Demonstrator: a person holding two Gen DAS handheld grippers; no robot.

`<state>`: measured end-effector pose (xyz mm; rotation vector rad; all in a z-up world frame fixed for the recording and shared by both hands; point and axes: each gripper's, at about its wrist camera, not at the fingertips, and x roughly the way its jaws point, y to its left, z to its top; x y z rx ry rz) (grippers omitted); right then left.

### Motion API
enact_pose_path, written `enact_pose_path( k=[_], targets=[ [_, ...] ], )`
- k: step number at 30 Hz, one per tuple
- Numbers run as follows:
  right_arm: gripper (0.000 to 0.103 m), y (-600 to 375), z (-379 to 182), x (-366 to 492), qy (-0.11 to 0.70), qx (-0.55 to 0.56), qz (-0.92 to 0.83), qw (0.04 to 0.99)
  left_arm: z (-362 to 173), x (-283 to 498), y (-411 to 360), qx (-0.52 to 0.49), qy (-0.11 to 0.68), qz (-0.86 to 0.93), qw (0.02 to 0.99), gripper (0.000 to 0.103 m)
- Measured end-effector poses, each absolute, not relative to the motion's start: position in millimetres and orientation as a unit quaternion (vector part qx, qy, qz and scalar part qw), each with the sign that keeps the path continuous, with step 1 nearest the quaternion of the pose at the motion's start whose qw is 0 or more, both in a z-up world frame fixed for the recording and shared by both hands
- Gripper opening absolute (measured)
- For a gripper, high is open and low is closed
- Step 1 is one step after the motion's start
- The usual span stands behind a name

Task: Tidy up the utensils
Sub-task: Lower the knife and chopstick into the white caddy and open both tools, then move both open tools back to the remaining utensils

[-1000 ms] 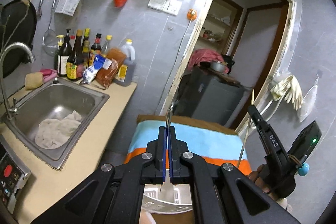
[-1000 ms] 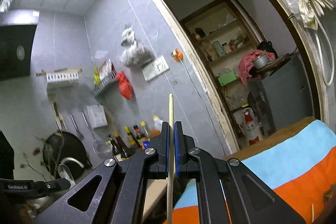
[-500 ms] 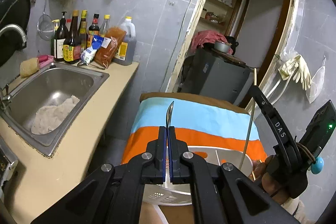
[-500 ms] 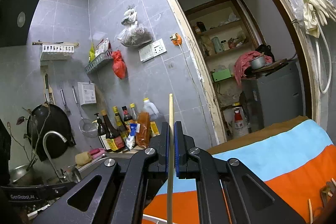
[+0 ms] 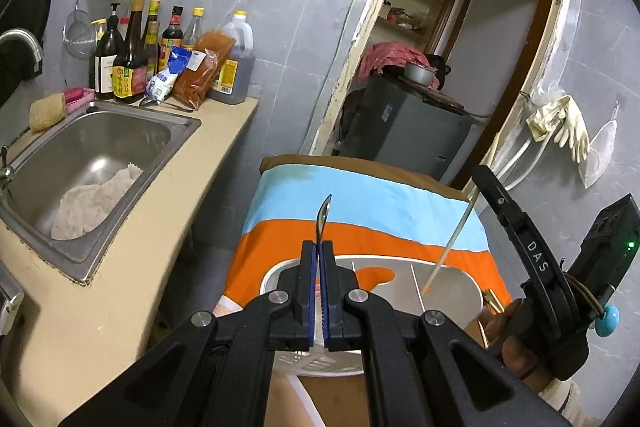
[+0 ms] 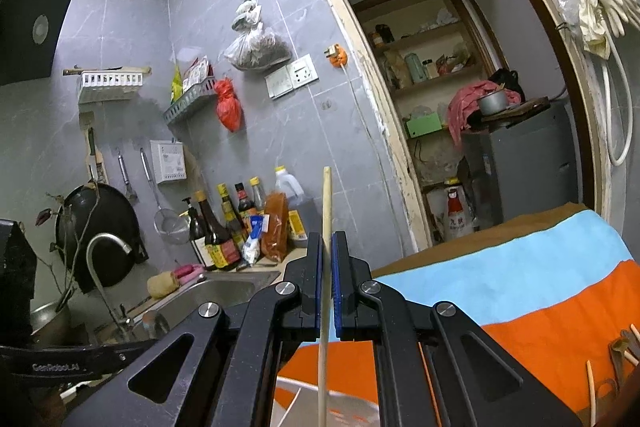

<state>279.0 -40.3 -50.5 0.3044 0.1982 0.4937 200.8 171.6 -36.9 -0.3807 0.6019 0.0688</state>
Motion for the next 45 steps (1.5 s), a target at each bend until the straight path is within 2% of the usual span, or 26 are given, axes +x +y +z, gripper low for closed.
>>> enact_pose_path(
  k=[6,11,15,21,22,25,26,27,29,32,34,38,45],
  targets=[
    [0.007,-45.6,-53.4,278.0,0.123,0.147,0.250,0.949,-37.1,197.4,172.1,-0.201,0.296,0.026,0.933,0.003],
    [0.033,-56.3,-46.5,269.0,0.126,0.149,0.254,0.947,-33.1,194.7,168.0,-0.210,0.292,0.027,0.933,0.005],
    [0.033,-70.8,-34.2,260.1,0.122,0.142,0.254,0.949,-27.1,192.1,158.7,-0.208,0.275,0.026,0.938,0.008],
    [0.046,-105.0,-13.4,247.8,0.112,0.141,0.238,0.954,-13.3,189.8,134.3,-0.204,0.252,0.021,0.946,0.041],
    [0.049,-112.3,-9.3,245.6,0.109,0.140,0.234,0.956,-8.9,189.2,127.0,-0.204,0.242,0.020,0.948,0.048],
    [0.064,-132.9,2.8,240.6,0.102,0.138,0.222,0.960,0.6,189.5,107.7,-0.200,0.228,0.013,0.953,0.059],
    [0.069,-140.5,6.7,238.9,0.100,0.137,0.218,0.961,3.6,190.2,100.3,-0.196,0.224,0.011,0.955,0.066],
    [0.071,-149.3,10.4,236.7,0.097,0.135,0.213,0.963,5.3,190.6,95.7,-0.194,0.220,0.011,0.956,0.070],
    [0.078,-167.2,17.0,232.4,0.092,0.133,0.208,0.965,11.8,189.6,76.6,-0.190,0.203,0.011,0.960,0.086],
    [0.085,-192.1,24.4,227.6,0.087,0.129,0.202,0.967,18.2,187.6,53.1,-0.189,0.180,0.015,0.965,0.098],
    [0.086,-205.8,27.9,225.5,0.082,0.128,0.200,0.968,21.0,186.0,36.9,-0.182,0.168,0.021,0.969,0.100],
    [0.101,-233.5,30.3,220.9,0.078,0.117,0.189,0.972,22.0,187.7,4.8,-0.157,0.157,0.031,0.975,0.102],
    [0.101,-272.5,20.8,219.8,0.093,0.091,0.181,0.975,17.5,193.3,-38.2,-0.127,0.166,0.036,0.977,0.102]
  ],
)
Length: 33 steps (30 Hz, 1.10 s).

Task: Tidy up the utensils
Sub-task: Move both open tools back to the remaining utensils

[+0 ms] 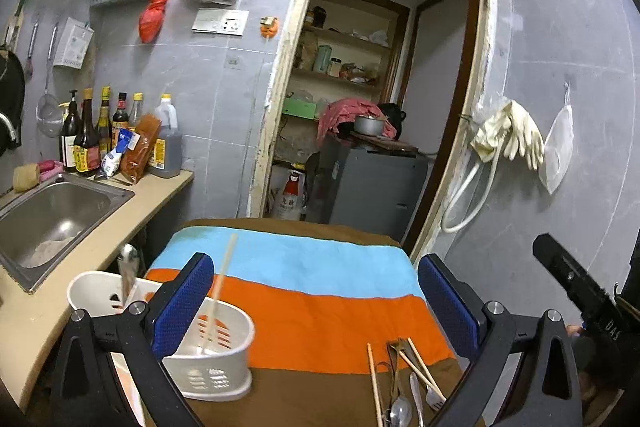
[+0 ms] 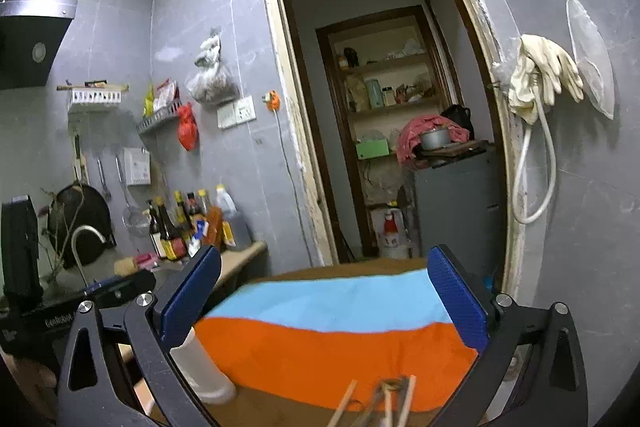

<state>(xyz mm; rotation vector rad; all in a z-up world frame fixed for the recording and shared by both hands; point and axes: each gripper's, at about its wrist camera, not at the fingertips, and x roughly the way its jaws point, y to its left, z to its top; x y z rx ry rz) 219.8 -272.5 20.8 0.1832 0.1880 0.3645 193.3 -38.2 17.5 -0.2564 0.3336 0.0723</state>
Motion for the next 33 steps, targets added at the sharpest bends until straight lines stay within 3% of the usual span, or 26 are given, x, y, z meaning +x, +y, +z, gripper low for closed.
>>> enact_pose_path(
  k=[16,24,27,33],
  targets=[
    [0.101,-343.9,-73.7,269.3,0.219,0.095,0.140,0.961,-49.4,230.8,-95.2,-0.095,0.241,0.027,0.965,0.102],
    [0.101,-354.0,-132.7,302.2,0.304,0.114,0.132,0.936,-100.5,264.1,-95.6,-0.126,0.313,0.003,0.941,0.102],
    [0.100,-355.1,-146.5,312.5,0.325,0.119,0.130,0.929,-111.4,274.6,-96.2,-0.131,0.329,-0.010,0.935,0.093],
    [0.075,-344.6,-167.5,327.6,0.357,0.114,0.148,0.915,-132.0,297.3,-101.9,-0.139,0.371,-0.038,0.917,0.068]
  ],
)
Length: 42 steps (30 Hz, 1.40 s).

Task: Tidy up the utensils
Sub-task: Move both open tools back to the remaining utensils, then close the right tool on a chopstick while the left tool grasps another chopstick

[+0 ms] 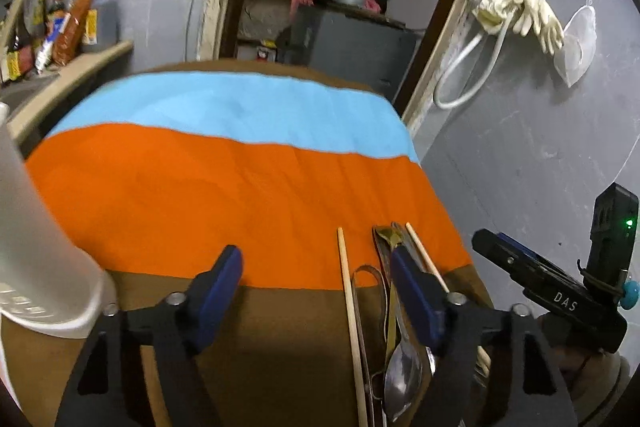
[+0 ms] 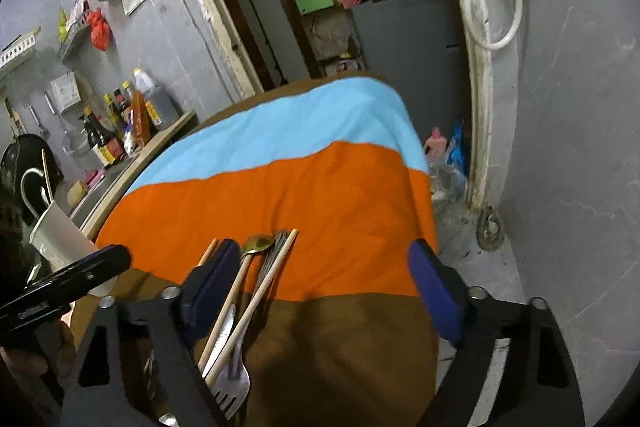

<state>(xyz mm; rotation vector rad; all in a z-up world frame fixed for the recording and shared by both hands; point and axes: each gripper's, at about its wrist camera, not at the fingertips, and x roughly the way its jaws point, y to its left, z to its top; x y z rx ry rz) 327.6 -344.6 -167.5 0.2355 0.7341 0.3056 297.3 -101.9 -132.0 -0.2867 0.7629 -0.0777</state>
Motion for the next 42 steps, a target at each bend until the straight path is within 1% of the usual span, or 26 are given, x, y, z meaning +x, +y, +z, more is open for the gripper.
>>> enact_pose_path(
  k=[2,3,5,6,8,10,15,19,25,26,28,30,32,37,42],
  targets=[
    [0.063,-339.5,-172.3,330.1,0.362,0.112,0.155,0.912,-139.7,303.8,-105.2,-0.142,0.385,-0.046,0.911,0.059],
    [0.061,-337.1,-174.1,330.9,0.365,0.111,0.158,0.911,-141.6,306.0,-106.1,-0.141,0.388,-0.048,0.909,0.057],
    [0.054,-333.3,-177.2,333.2,0.370,0.108,0.165,0.908,-148.2,313.3,-110.8,-0.134,0.404,-0.052,0.903,0.047],
    [0.052,-331.3,-179.4,335.1,0.376,0.106,0.168,0.905,-150.4,316.9,-112.5,-0.132,0.411,-0.054,0.900,0.044],
    [0.044,-329.0,-183.1,339.5,0.388,0.105,0.174,0.899,-158.1,324.4,-116.2,-0.130,0.433,-0.058,0.890,0.034],
    [0.039,-327.2,-187.3,344.6,0.399,0.107,0.182,0.892,-160.3,329.0,-117.4,-0.130,0.444,-0.059,0.884,0.030],
    [0.038,-320.9,-194.0,348.0,0.414,0.102,0.197,0.883,-160.7,341.4,-119.4,-0.140,0.459,-0.073,0.874,0.025],
    [0.038,-318.6,-195.8,348.0,0.419,0.101,0.202,0.880,-163.7,355.0,-124.1,-0.137,0.483,-0.076,0.862,0.010],
    [0.038,-317.0,-198.3,351.3,0.425,0.098,0.208,0.875,-167.4,365.2,-132.1,-0.128,0.504,-0.077,0.851,0.008],
    [0.037,-316.0,-198.3,351.9,0.426,0.096,0.210,0.875,-167.2,366.8,-132.5,-0.126,0.507,-0.078,0.849,0.007],
    [0.031,-314.2,-198.9,353.5,0.431,0.091,0.212,0.872,-166.9,371.1,-131.6,-0.131,0.516,-0.081,0.842,0.007],
    [0.029,-311.0,-199.5,355.8,0.436,0.086,0.214,0.870,-167.0,372.6,-128.8,-0.139,0.521,-0.086,0.838,0.007],
    [0.022,-308.4,-199.5,358.8,0.439,0.085,0.214,0.868,-167.4,372.7,-128.6,-0.142,0.522,-0.090,0.836,0.007],
    [0.012,-307.9,-201.5,370.9,0.462,0.116,0.216,0.852,-167.5,369.7,-126.8,-0.148,0.521,-0.092,0.836,0.005],
    [0.009,-314.4,-209.1,380.4,0.502,0.175,0.222,0.817,-164.0,362.8,-122.5,-0.163,0.508,-0.082,0.842,0.005]
  ],
)
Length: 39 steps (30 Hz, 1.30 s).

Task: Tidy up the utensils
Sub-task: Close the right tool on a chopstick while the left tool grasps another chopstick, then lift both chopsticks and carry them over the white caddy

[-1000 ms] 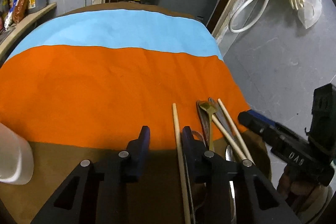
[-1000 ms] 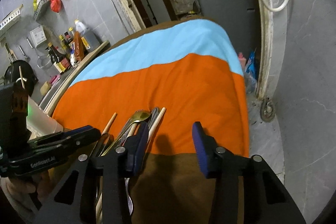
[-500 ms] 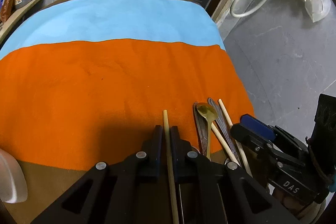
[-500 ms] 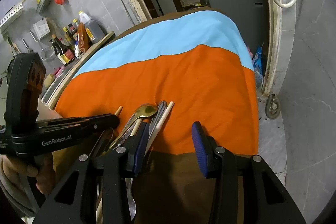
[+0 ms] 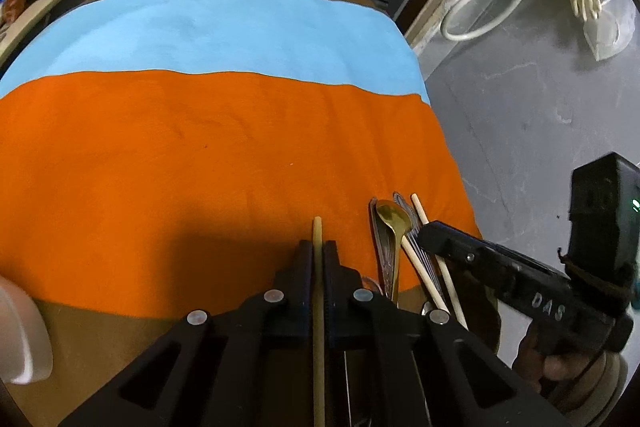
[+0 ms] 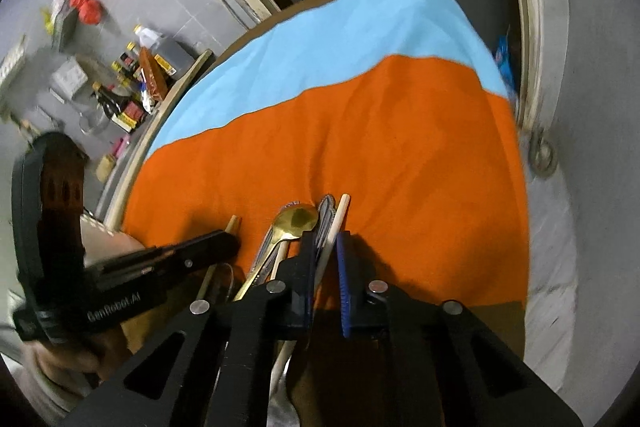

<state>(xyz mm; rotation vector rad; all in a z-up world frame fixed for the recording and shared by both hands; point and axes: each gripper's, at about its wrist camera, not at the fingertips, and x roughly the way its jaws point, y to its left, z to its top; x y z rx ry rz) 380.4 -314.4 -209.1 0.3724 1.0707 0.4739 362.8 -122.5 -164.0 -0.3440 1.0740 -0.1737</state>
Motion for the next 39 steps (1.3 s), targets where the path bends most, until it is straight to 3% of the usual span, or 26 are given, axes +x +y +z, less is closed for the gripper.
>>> enact_pose_path(
  k=[6,12,24,39],
  targets=[
    [0.008,-319.4,-214.8,367.9,0.508,0.212,0.216,0.806,-149.0,345.8,-109.7,-0.181,0.476,-0.083,0.856,0.005],
    [0.007,-325.9,-196.2,341.3,0.452,0.232,0.194,0.839,-126.1,323.7,-95.6,-0.199,0.425,-0.091,0.878,0.005],
    [0.004,-307.2,-111.8,294.2,0.319,0.180,0.188,0.911,-71.9,272.8,-74.4,-0.195,0.324,-0.112,0.919,0.005],
    [0.004,-226.5,-5.1,255.8,0.188,0.158,0.215,0.945,10.4,233.0,23.1,-0.214,0.229,-0.121,0.942,0.005]
  ],
)
